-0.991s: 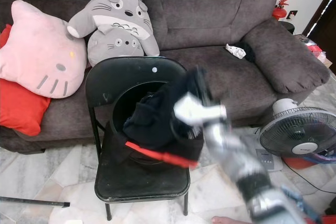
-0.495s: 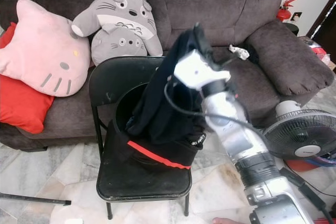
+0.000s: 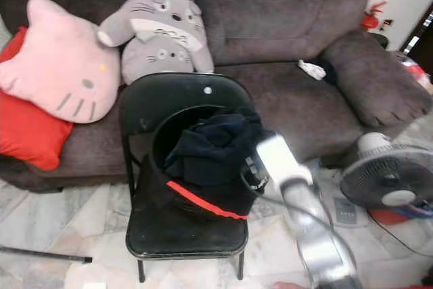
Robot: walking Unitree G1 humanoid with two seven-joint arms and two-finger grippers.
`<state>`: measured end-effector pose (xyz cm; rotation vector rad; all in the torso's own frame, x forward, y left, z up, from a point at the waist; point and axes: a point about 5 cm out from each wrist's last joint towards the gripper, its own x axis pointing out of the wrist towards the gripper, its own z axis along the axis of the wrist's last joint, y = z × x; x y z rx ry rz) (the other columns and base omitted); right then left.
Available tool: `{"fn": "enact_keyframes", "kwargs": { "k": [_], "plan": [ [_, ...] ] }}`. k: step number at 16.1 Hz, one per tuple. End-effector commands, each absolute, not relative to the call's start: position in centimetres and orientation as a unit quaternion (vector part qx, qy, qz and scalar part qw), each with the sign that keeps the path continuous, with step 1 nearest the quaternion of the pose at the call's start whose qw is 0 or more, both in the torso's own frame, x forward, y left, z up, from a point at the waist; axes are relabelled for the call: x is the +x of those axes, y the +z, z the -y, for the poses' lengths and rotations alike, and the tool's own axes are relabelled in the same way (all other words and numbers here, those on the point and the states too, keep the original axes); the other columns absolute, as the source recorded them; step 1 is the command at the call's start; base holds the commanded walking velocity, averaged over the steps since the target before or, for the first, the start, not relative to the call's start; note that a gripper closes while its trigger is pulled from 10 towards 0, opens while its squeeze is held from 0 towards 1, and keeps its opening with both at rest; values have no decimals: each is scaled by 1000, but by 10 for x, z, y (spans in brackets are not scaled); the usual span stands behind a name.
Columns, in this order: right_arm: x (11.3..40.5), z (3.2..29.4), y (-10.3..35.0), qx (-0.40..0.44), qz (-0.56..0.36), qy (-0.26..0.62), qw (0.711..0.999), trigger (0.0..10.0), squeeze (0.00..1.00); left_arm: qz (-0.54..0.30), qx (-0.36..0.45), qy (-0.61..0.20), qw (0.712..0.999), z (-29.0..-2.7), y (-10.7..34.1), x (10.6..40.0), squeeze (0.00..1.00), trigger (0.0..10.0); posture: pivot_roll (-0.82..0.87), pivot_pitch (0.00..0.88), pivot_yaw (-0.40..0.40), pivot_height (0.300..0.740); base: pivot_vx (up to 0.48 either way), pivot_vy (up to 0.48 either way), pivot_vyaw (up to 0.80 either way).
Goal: Hang hanger
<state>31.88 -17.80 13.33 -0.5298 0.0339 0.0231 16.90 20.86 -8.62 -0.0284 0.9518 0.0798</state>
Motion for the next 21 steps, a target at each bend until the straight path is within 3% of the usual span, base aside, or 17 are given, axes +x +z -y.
{"fn": "enact_keyframes", "kwargs": {
  "k": [1, 4, 5, 6, 7, 8, 9, 14, 17, 18, 19, 20, 21],
  "plan": [
    [320, 182, 139, -242, -11, 0, 970, 0, 0, -479, -19, 43, 876, -209, -92, 158, 0, 10000, -74, 166, -40, 740, 0, 0, 0],
    [319, 179, 139, -241, -35, 14, 970, 0, 0, -480, -16, 42, 876, -210, -91, 158, 0, 10000, -67, 167, -40, 740, 0, 0, 0],
    [319, 179, 139, -243, -37, 14, 969, 1333, 0, -480, -16, 42, 876, -210, -91, 158, 0, 10000, -67, 167, -41, 740, 0, 0, 0],
    [318, 182, 137, -242, -47, 7, 969, 7451, 0, -480, -16, 42, 876, -210, -91, 157, 0, 10000, -67, 167, -41, 740, 0, 0, 0],
    [318, 184, 136, -244, -52, 1, 968, 8157, 0, -480, -16, 41, 876, -210, -91, 157, 0, 10000, -67, 167, -41, 740, 0, 0, 0],
    [316, 187, 134, -244, -57, -7, 968, 6431, 0, -480, -16, 41, 876, -210, -91, 157, 0, 10000, -69, 168, -42, 740, 0, 0, 0],
    [312, 196, 127, -230, -75, -40, 970, 275, 0, -481, -16, 41, 876, -210, -91, 157, 0, 10000, -69, 168, -42, 740, 0, 0, 0],
    [293, 212, 98, -151, -141, -107, 973, 0, 0, -481, -13, 41, 876, -211, -91, 157, 0, 10000, -69, 171, -39, 740, 0, 0, 0],
    [293, 211, 94, -154, -145, -107, 972, 0, 0, -481, -12, 41, 876, -211, -91, 157, 0, 10000, -62, 171, -37, 740, 0, 0, 0],
    [294, 213, 95, -162, -143, -113, 970, 8588, 0, -481, -12, 41, 876, -211, -91, 157, 0, 10000, -63, 171, -37, 740, 0, 0, 0],
    [295, 215, 97, -166, -138, -121, 969, 10000, 0, -481, -11, 40, 876, -212, -91, 157, 0, 10000, -62, 170, -36, 740, 0, 0, 0],
    [297, 218, 104, -168, -118, -130, 970, 10000, 745, -481, -11, 40, 876, -212, -91, 157, 0, 10000, -62, 170, -36, 740, 0, 0, 0],
    [298, 219, 107, -172, -110, -131, 970, 10000, 745, -481, -11, 40, 876, -212, -91, 157, 0, 10000, -62, 170, -36, 740, 0, 0, 0]
  ]
}}
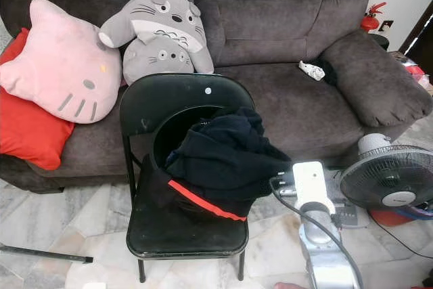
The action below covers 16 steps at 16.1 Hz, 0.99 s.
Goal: Hang hanger
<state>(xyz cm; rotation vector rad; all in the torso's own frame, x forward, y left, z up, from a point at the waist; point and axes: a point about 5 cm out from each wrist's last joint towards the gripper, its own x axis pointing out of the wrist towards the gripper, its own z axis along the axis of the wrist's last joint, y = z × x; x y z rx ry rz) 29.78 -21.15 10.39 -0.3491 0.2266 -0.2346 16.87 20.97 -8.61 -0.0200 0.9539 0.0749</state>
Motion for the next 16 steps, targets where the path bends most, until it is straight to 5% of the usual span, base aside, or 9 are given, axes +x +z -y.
{"fn": "enact_keyframes", "kwargs": {
  "k": [1, 2, 3, 5, 6, 7, 9, 11, 16],
  "plan": [
    [299, 218, 115, -201, -82, -130, 967, 10000, 576, -481, -12, 40, 876, -211, -91, 157, 0, 10000, -64, 168, -37, 740, 0, 0, 0],
    [299, 218, 116, -203, -77, -130, 968, 10000, 506, -481, -12, 39, 876, -211, -91, 157, 0, 10000, -64, 168, -37, 740, 0, 0, 0],
    [299, 217, 116, -203, -77, -126, 968, 10000, 0, -482, -12, 38, 875, -211, -91, 157, 0, 10000, -65, 169, -37, 740, 0, 0, 0],
    [297, 216, 111, -212, -89, -123, 966, 10000, 0, -482, -13, 37, 875, -211, -91, 157, 0, 10000, -63, 169, -39, 740, 0, 0, 0],
    [293, 217, 103, -218, -115, -117, 962, 10000, 780, -483, -14, 37, 875, -210, -92, 157, 0, 10000, -65, 171, -40, 740, 0, 0, 0],
    [292, 218, 100, -218, -125, -115, 961, 10000, 1000, -483, -14, 37, 875, -210, -92, 157, 0, 10000, -65, 171, -40, 740, 0, 0, 0],
    [288, 219, 86, -230, -169, -100, 953, 10000, 1000, -484, -15, 36, 874, -210, -92, 157, 0, 10000, -66, 171, -39, 740, 0, 0, 0],
    [283, 215, 72, -244, -203, -71, 946, 10000, 0, -485, -16, 35, 874, -210, -92, 157, 0, 10000, -65, 174, -39, 740, 0, 0, 0],
    [274, 213, 52, -290, -243, -33, 925, 10000, 0, -485, -16, 33, 874, -210, -92, 157, 0, 10000, -67, 173, -38, 740, 0, 0, 0]
  ]
}}
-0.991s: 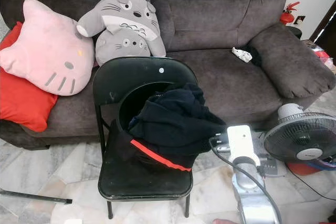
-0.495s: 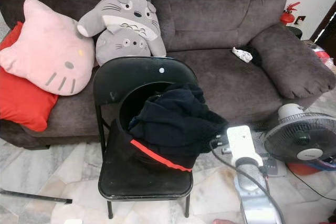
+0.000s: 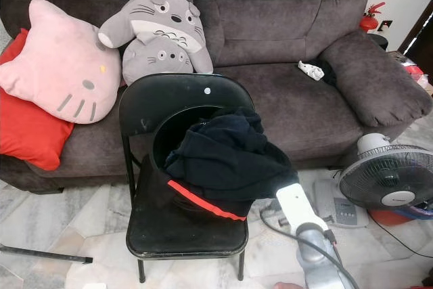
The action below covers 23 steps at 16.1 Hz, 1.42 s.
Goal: Hang hanger
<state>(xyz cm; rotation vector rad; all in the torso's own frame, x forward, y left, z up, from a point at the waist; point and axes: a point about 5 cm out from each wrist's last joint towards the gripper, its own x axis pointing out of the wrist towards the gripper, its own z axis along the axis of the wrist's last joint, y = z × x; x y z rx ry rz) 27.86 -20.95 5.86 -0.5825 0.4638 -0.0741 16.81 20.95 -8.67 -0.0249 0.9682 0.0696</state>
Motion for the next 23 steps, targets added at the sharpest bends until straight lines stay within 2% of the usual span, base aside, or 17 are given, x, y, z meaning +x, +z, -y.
{"fn": "enact_keyframes", "kwargs": {
  "k": [1, 15, 16, 18, 23],
  "plan": [
    [274, 213, 52, -290, -243, -33, 925, 10000, 0, -485, -16, 33, 874, -210, -92, 157, 0, 10000, -67, 173, -38, 740, 0, 0, 0],
    [274, 213, 52, -290, -243, -33, 925, 10000, 0, -485, -16, 33, 874, -210, -92, 157, 0, 10000, -67, 173, -38, 740, 0, 0, 0],
    [273, 212, 51, -303, -246, -25, 921, 10000, 0, -485, -16, 33, 874, -210, -92, 157, 0, 10000, -65, 173, -38, 740, 0, 0, 0],
    [260, 191, 49, -393, -192, 35, 899, 10000, 0, -484, -19, 34, 874, -209, -92, 157, 0, 10000, -68, 172, -48, 740, 0, 0, 0],
    [253, 186, 48, -390, -186, 46, 901, 10000, 0, -484, -18, 32, 874, -209, -92, 157, 0, 10000, -71, 173, -46, 740, 0, 0, 0]
  ]
}}
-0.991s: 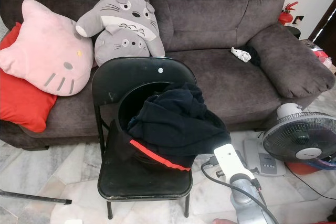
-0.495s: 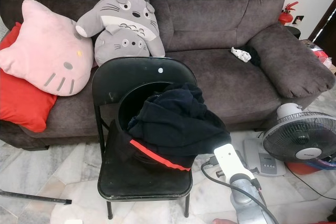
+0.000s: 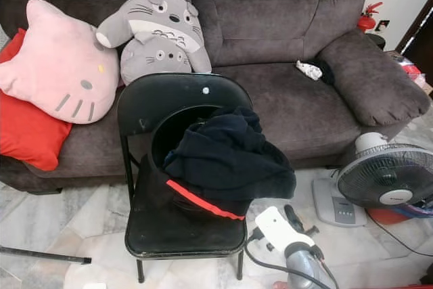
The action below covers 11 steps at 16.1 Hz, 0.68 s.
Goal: Hang hanger
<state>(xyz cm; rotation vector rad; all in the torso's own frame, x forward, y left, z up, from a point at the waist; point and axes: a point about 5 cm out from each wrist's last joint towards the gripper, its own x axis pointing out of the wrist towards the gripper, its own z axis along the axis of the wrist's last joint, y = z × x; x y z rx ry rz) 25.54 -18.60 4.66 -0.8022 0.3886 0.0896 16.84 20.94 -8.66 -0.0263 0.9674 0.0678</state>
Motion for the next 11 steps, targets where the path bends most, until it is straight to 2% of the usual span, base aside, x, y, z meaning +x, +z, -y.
{"fn": "enact_keyframes", "kwargs": {
  "k": [1, 6, 7, 10, 11],
  "plan": [
    [255, 185, 53, -404, -161, 41, 900, 10000, 0, -483, -18, 32, 875, -209, -92, 157, 0, 10000, -71, 171, -47, 740, 0, 0, 0],
    [257, 185, 58, -415, -142, 33, 898, 10000, 0, -483, -18, 32, 875, -209, -92, 157, 0, 10000, -70, 171, -46, 740, 0, 0, 0],
    [262, 179, 72, -453, -79, 41, 887, 10000, 1000, -484, -17, 30, 875, -209, -92, 157, 0, 10000, -72, 163, -46, 740, 0, 0, 0],
    [260, 174, 74, -478, -55, 54, 875, 10000, 1000, -484, -16, 28, 874, -209, -92, 157, 0, 10000, -74, 159, -44, 740, 0, 0, 0],
    [260, 174, 73, -489, -52, 55, 869, 10000, 114, -484, -16, 27, 874, -209, -92, 157, 0, 10000, -75, 157, -44, 740, 0, 0, 0]
  ]
}}
